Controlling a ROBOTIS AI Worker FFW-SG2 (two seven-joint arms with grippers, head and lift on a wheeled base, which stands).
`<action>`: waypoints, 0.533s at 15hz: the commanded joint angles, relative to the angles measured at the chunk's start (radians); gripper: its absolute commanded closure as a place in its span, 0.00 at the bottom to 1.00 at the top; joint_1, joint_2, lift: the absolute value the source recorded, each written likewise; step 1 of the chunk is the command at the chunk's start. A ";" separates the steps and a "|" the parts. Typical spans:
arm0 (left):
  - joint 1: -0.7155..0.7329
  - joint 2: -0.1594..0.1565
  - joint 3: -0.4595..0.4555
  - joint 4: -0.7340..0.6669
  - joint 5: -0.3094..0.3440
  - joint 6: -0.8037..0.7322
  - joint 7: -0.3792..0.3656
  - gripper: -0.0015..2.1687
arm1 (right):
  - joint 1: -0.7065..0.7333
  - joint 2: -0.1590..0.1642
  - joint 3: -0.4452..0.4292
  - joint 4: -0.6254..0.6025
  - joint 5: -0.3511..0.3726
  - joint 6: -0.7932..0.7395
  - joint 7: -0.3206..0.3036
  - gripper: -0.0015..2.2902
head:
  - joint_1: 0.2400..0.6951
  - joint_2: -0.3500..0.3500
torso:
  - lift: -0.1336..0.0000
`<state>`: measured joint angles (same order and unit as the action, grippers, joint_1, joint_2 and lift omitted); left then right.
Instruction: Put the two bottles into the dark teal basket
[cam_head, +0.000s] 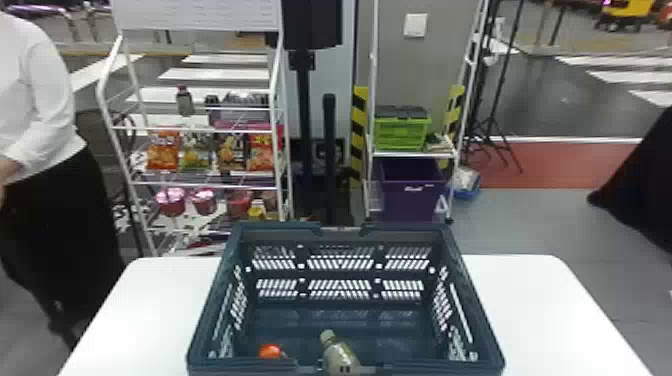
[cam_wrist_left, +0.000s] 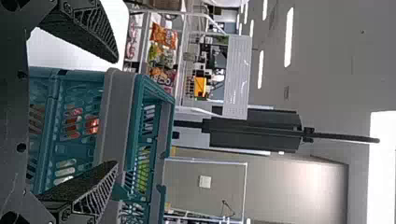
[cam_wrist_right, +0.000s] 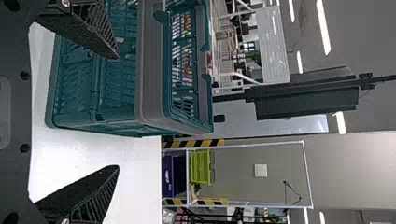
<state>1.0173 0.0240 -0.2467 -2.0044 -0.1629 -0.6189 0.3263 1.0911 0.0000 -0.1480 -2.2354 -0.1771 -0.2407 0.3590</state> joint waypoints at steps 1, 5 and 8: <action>0.001 0.001 0.001 0.006 0.000 -0.001 0.002 0.05 | 0.000 0.001 -0.008 0.000 0.004 0.001 0.001 0.02 | 0.57 0.50 | 1.00; 0.014 0.022 -0.003 0.007 0.000 -0.011 0.042 0.05 | 0.024 0.001 -0.024 -0.009 0.018 -0.008 0.031 0.02 | 0.57 0.50 | 1.00; 0.021 0.040 -0.012 -0.004 -0.010 -0.011 0.048 0.05 | 0.027 0.001 -0.027 -0.006 0.019 -0.027 0.046 0.02 | 0.57 0.50 | 1.00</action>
<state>1.0369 0.0541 -0.2529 -2.0050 -0.1700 -0.6317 0.3717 1.1172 0.0000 -0.1744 -2.2425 -0.1594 -0.2613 0.4055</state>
